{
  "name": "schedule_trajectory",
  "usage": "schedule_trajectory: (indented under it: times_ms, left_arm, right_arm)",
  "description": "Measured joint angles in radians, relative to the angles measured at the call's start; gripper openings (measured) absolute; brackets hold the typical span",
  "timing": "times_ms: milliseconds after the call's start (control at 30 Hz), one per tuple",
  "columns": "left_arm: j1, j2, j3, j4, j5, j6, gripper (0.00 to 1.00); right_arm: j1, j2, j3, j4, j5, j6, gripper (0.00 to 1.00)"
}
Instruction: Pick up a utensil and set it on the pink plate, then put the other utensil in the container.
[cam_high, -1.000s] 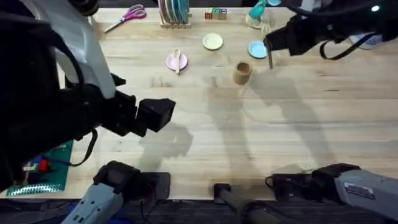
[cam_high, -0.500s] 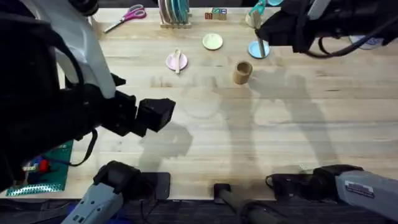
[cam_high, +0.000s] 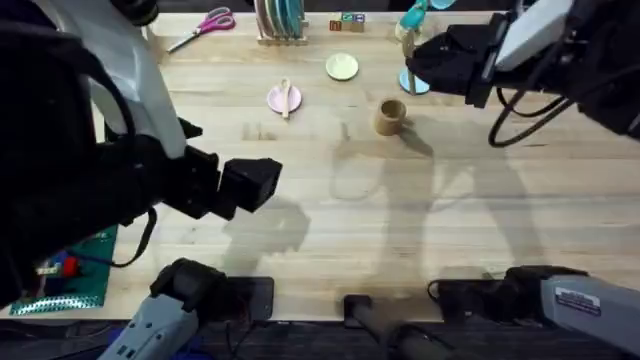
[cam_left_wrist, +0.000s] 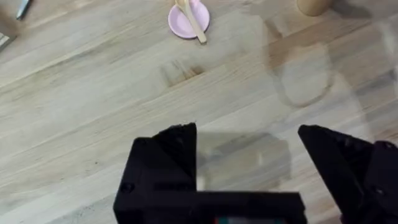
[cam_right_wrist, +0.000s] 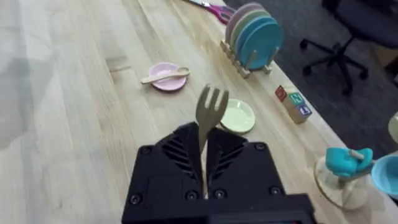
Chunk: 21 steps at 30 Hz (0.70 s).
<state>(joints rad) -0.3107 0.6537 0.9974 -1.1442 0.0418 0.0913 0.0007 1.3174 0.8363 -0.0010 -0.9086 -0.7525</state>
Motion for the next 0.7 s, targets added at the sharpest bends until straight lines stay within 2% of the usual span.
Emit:
schedule_trajectory:
  times_ms: [267, 700]
  left_arm:
    - [0.0, 0.0, 0.0, 0.0, 0.0, 0.0, 0.995]
    - [0.0, 0.0, 0.0, 0.0, 0.0, 0.0, 0.994]
  right_arm:
    - [-0.019, 0.006, -0.08, 0.139, -0.064, -0.011, 0.034]
    - [-0.019, 0.182, -0.08, 0.337, -0.084, -0.011, 0.034]
